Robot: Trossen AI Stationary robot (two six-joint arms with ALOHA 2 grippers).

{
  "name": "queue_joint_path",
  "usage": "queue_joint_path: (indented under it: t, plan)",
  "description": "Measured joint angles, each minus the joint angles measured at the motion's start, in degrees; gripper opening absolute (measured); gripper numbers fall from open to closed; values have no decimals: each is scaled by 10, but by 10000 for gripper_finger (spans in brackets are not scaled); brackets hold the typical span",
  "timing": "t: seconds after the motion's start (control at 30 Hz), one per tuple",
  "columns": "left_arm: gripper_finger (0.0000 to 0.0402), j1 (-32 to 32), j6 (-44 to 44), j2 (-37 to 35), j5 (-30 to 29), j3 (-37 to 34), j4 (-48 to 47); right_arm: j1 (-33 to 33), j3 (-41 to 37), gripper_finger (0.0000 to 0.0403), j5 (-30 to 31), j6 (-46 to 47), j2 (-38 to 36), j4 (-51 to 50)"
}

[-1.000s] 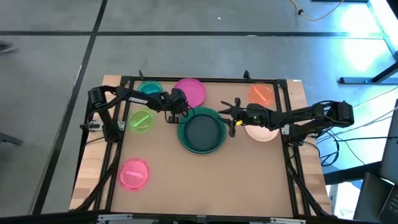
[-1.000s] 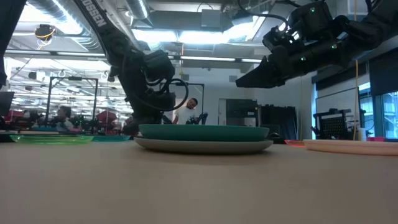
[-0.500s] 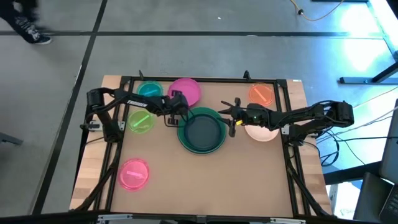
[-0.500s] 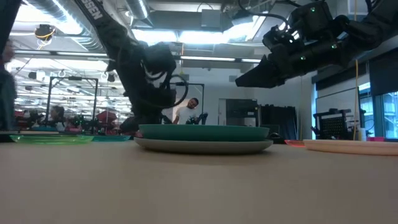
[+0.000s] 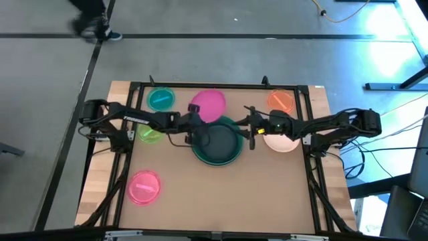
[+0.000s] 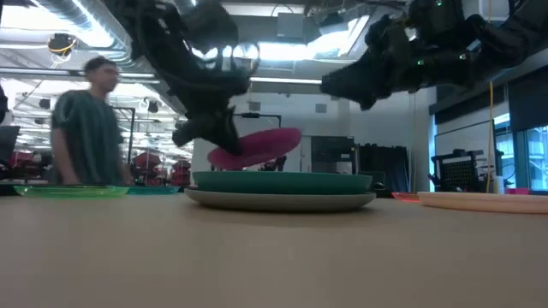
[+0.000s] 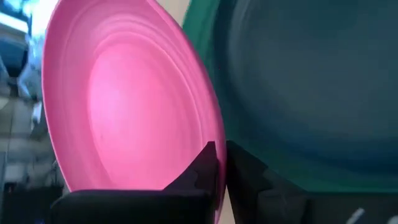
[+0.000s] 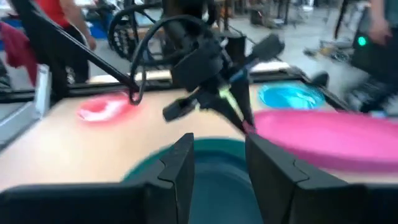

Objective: Stack plastic plates
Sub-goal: Stack the pink plate on the dark blue plate

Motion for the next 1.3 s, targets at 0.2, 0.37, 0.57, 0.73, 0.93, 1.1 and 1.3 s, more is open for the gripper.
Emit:
queue_joint_path:
  t: [0.2,0.37,0.57,0.73,0.93,1.1,1.3]
  plan:
    - [17,-70,-33,0,13,0,35,28,0,134,-8,-10,-48,-19]
    - [17,-123,-77,0,39,0,68,60,0,134,-5,-20,-99,-53]
    - [17,-162,-98,21,49,1,110,93,0,134,-5,-21,-156,-100]
    - [18,-166,-107,38,45,1,106,105,0,134,-5,-7,-187,-158]
    - [21,-166,-122,37,44,1,100,105,0,134,-3,-3,-192,-247]
    - [51,-161,-154,37,43,1,98,105,0,134,10,17,-188,-302]
    - [96,-159,-202,37,44,1,96,105,0,134,10,29,-188,-385]
